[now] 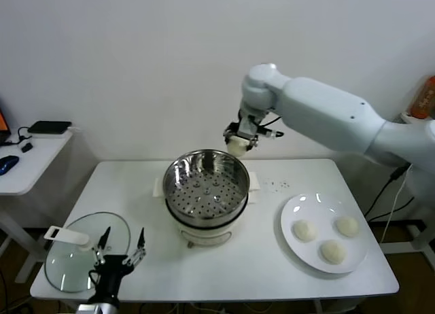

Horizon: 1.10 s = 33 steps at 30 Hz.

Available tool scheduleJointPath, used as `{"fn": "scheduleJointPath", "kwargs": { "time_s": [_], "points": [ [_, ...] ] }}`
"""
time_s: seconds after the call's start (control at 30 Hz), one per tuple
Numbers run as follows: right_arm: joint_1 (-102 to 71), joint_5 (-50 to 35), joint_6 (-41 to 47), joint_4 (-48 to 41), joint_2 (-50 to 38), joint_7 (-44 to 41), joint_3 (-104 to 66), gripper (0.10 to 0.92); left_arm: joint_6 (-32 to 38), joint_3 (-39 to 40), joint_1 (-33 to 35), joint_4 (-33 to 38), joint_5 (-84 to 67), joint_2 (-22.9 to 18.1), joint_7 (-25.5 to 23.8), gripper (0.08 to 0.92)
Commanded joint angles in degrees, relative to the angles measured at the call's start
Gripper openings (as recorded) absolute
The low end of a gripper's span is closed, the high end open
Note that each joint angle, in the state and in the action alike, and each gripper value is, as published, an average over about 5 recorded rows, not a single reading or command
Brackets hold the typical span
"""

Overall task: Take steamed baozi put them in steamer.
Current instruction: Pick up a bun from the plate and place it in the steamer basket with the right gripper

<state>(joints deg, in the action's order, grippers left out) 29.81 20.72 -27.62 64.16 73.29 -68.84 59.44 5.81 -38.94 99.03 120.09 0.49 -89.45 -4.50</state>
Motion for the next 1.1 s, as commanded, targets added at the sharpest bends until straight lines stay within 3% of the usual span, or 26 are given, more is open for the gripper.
{"fn": "scheduleJointPath", "kwargs": {
  "time_s": [0.03, 0.37, 1.1],
  "points": [
    [-5.0, 6.9, -2.7, -6.9, 9.9, 0.1, -1.4, 0.681, 0.2, -0.7, 0.0, -0.2, -0.4, 0.3, -0.1, 0.823],
    [-10.8, 19.5, -7.4, -15.7, 13.7, 1.3, -7.3, 0.681, 1.0, -1.1, 1.2, -0.9, -1.0, 0.2, -0.1, 0.823],
    [-14.8, 22.0, -8.2, -18.6, 15.6, 1.8, -8.8, 0.684, 1.9, -1.4, 1.7, -1.9, -1.2, 0.1, -0.1, 0.823]
  ]
}}
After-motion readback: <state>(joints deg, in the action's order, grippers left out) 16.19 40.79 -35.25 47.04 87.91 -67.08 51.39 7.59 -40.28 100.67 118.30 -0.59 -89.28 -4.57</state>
